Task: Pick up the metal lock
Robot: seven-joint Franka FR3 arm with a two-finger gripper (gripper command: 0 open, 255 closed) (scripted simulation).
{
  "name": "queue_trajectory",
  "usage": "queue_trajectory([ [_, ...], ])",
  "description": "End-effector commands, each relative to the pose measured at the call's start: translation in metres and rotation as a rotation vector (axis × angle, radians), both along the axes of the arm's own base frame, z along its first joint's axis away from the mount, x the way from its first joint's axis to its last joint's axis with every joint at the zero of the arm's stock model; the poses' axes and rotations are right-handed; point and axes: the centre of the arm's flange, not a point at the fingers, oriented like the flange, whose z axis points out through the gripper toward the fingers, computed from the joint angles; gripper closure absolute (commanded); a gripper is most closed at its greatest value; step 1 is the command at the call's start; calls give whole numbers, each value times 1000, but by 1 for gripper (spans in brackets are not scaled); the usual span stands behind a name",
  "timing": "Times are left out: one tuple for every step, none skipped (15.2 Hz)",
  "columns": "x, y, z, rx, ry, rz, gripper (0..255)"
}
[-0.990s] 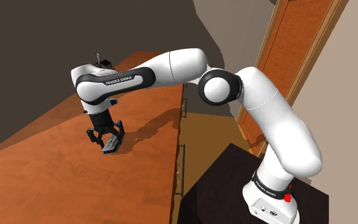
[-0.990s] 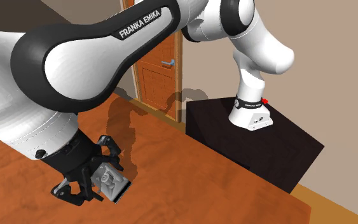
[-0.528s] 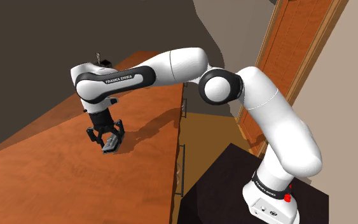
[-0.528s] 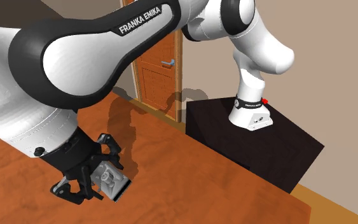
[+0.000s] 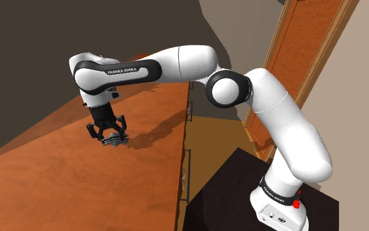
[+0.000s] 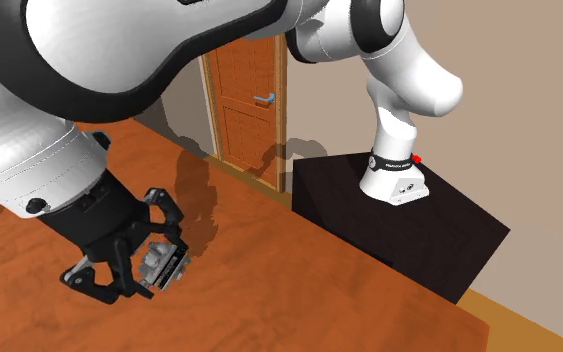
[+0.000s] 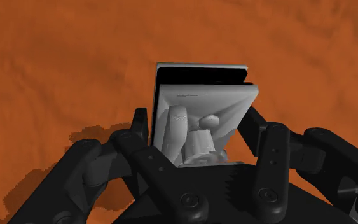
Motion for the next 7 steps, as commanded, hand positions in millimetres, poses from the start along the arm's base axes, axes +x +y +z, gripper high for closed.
queue_trajectory([
  [-1, 0, 11, 0, 0, 0, 255],
  [-1, 0, 16, 0, 0, 0, 255],
  [-1, 0, 22, 0, 0, 0, 255],
  [-1, 0, 27, 0, 0, 0, 255],
  [-1, 0, 32, 0, 0, 0, 255],
  [-1, 0, 33, 0, 0, 0, 255],
  [-1, 0, 33, 0, 0, 0, 255],
])
